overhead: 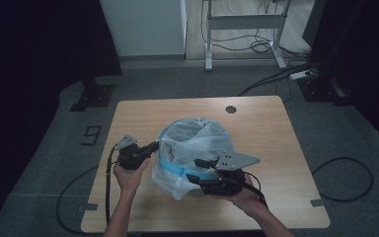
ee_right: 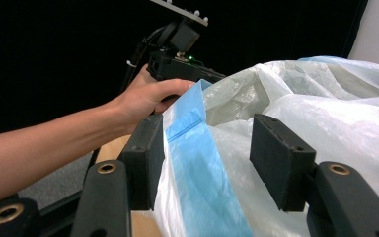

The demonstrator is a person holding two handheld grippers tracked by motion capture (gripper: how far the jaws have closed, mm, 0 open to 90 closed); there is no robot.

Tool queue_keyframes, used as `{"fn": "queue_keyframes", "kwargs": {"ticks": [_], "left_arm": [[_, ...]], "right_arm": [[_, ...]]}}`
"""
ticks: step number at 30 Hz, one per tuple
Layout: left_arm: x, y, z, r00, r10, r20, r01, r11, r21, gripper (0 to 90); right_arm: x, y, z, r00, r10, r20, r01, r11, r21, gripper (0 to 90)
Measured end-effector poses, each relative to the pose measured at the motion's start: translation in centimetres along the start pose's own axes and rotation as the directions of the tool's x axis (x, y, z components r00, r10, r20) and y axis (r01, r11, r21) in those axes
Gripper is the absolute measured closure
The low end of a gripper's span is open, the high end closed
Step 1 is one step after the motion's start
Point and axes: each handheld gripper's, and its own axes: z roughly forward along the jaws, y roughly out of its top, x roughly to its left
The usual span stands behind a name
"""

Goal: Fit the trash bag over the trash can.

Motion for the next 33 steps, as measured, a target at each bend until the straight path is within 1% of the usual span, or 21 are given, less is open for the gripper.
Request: {"fn": "queue_keyframes", "kwargs": {"ticks": [2, 3, 6, 9, 10, 11, 13, 14, 15, 16, 17, 20, 21, 26, 28, 33], "left_arm": [[0.0, 0.0, 0.0, 1.0000, -0.001, 0.000, 0.001, 1.0000, -0.001, 89.3], [0.0, 0.0, -0.1, 1.0000, -0.001, 0.001, 0.001, 1.0000, -0.002, 89.4], [0.0, 0.0, -0.1, 1.0000, -0.001, 0.000, 0.001, 1.0000, -0.004, 89.4], [0.0, 0.0, -0.1, 1.0000, -0.002, -0.001, 0.002, 1.0000, -0.004, 89.4], [0.0, 0.0, -0.1, 1.0000, -0.002, -0.001, 0.002, 1.0000, -0.004, 89.4], [0.0, 0.0, -0.1, 1.0000, -0.002, -0.002, 0.002, 1.0000, -0.004, 89.4], [0.0, 0.0, -0.1, 1.0000, -0.003, -0.002, 0.003, 1.0000, -0.003, 89.4], [0.0, 0.0, -0.1, 1.0000, -0.003, -0.002, 0.003, 1.0000, -0.003, 89.4], [0.1, 0.0, -0.1, 1.0000, -0.004, -0.003, 0.004, 1.0000, -0.002, 89.4], [0.1, 0.0, -0.1, 1.0000, -0.004, -0.003, 0.004, 1.0000, -0.002, 89.4], [0.1, 0.0, -0.1, 1.0000, -0.006, -0.004, 0.006, 1.0000, -0.002, 89.4], [0.1, 0.0, -0.1, 1.0000, -0.008, -0.005, 0.008, 1.0000, -0.003, 89.4], [0.1, 0.0, -0.1, 0.9999, -0.009, -0.005, 0.008, 1.0000, -0.003, 89.3], [0.1, 0.0, -0.1, 0.9999, -0.009, -0.005, 0.009, 1.0000, -0.003, 89.3], [0.1, 0.0, -0.1, 0.9999, -0.014, -0.006, 0.014, 0.9999, -0.003, 89.3], [0.2, 0.0, -0.3, 0.9999, -0.015, -0.008, 0.015, 0.9999, -0.003, 89.3]], "right_arm": [[0.0, 0.1, 0.2, 1.0000, 0.000, -0.004, 0.000, 1.000, 0.009, 46.1], [0.1, 0.2, 0.6, 1.0000, -0.002, -0.009, 0.002, 1.000, 0.027, 46.0], [0.2, 0.2, 0.8, 0.9999, -0.003, -0.015, 0.003, 0.999, 0.041, 47.5], [0.6, -0.2, 0.8, 0.9993, -0.033, -0.020, 0.034, 0.998, 0.061, 55.0], [0.6, -0.2, 0.8, 0.9993, -0.033, -0.020, 0.034, 0.998, 0.061, 55.0], [0.7, -0.5, 0.7, 0.9986, -0.051, -0.016, 0.052, 0.997, 0.057, 60.3], [0.8, -0.8, 0.5, 0.9977, -0.068, -0.007, 0.068, 0.997, 0.047, 67.1], [0.8, -0.8, 0.5, 0.9977, -0.068, -0.007, 0.068, 0.997, 0.047, 67.1], [1.0, -1.0, 0.3, 0.9964, -0.084, 0.009, 0.084, 0.996, 0.038, 73.0], [1.0, -1.0, 0.3, 0.9964, -0.084, 0.009, 0.084, 0.996, 0.038, 73.0], [1.1, -1.3, 0.1, 0.9950, -0.096, 0.025, 0.096, 0.995, 0.024, 78.5], [1.1, -1.4, -0.3, 0.9947, -0.101, 0.015, 0.101, 0.995, 0.004, 87.4], [1.2, -1.6, -0.4, 0.9949, -0.101, 0.002, 0.101, 0.995, 0.006, 88.3], [1.1, -2.0, -0.6, 0.9957, -0.092, -0.010, 0.092, 0.996, 0.014, 88.4], [1.2, -2.4, -0.7, 0.9958, -0.090, -0.014, 0.091, 0.996, 0.010, 88.3], [1.6, -3.3, -1.4, 0.9954, -0.087, -0.040, 0.087, 0.996, 0.008, 87.1]]}}
